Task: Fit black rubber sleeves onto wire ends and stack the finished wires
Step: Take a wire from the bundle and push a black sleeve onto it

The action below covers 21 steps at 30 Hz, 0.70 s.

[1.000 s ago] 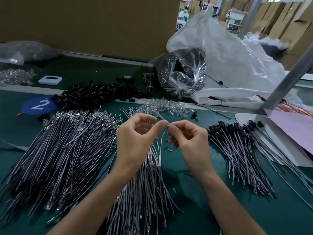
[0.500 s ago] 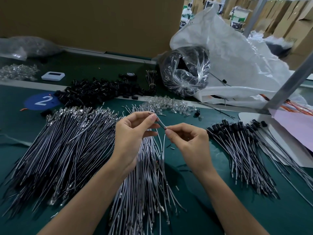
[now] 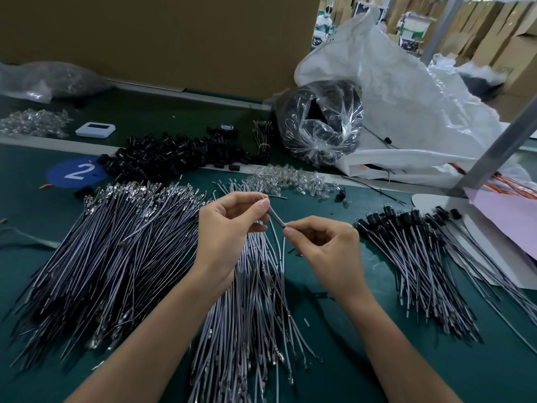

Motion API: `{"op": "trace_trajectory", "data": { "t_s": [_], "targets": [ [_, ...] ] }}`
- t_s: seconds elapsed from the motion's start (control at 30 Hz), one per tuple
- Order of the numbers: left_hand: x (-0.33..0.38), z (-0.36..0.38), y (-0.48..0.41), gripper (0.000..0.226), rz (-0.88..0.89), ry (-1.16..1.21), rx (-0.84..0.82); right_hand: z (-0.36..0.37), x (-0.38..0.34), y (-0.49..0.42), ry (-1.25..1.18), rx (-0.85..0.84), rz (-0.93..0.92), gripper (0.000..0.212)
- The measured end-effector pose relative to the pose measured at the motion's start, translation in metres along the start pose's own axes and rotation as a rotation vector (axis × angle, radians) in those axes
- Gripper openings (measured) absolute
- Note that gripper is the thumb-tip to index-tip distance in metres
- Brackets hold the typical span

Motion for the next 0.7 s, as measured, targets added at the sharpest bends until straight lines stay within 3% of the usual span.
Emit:
{"op": "trace_trajectory", "data": {
  "t_s": [0.13,0.3,0.43,0.53,0.63,0.7],
  "targets": [
    [0.003,-0.005,-0.013,0.008,0.101,-0.186,0.027,-0.003,0.007,-0.002,0.068,0.083,-0.019,0.010],
    [0.008,0.002,-0.078,0.018,0.406,-0.895,0.082,-0.001,0.013,-0.004,0.198,0.155,-0.079,0.009],
    [-0.001,0.023,-0.125,0.047,0.392,-1.230,-0.038,-0.001,0.017,-0.003,0.229,0.155,-0.098,0.009],
    [-0.009,0.031,-0.150,0.053,0.345,-1.346,-0.094,-0.001,0.016,-0.005,0.225,0.161,-0.109,0.009],
    [-0.016,0.030,-0.169,0.028,0.281,-1.341,-0.062,-0.001,0.014,-0.005,0.213,0.159,-0.118,0.009],
    [-0.019,0.024,-0.176,0.024,0.304,-1.353,-0.030,-0.002,0.014,-0.005,0.204,0.158,-0.118,0.009]
  ]
}}
Point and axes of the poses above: each hand's wrist, its own y-axis away from the middle knuckle, its own z-axis out of the palm, x = y × z, the point moved 1 cm from there along -y, towards the middle knuckle, and after that the axes turned 9 degrees about x, right-handed, at the moved point
